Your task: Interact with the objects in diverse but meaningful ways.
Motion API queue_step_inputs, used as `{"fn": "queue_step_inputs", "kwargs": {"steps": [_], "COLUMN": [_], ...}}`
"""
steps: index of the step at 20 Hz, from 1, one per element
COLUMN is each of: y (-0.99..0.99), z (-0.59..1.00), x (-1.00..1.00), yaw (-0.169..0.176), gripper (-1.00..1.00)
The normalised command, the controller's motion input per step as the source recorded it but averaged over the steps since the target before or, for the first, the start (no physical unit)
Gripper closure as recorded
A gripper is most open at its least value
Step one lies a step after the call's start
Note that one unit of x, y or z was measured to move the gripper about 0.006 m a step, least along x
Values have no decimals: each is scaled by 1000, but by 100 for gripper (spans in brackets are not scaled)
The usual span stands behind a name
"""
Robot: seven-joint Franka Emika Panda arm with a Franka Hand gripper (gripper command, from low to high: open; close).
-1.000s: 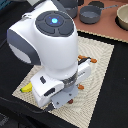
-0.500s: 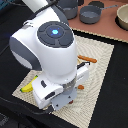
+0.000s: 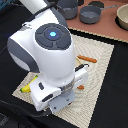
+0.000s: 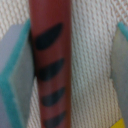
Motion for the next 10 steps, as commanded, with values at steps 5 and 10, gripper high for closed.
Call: {"fn": "queue_step_inputs", "kwargs": {"steps": [5,10], "y": [-91,0], "z": [587,1000], "x": [514,387], "yaw": [0,-16], "gripper": [100,100]}}
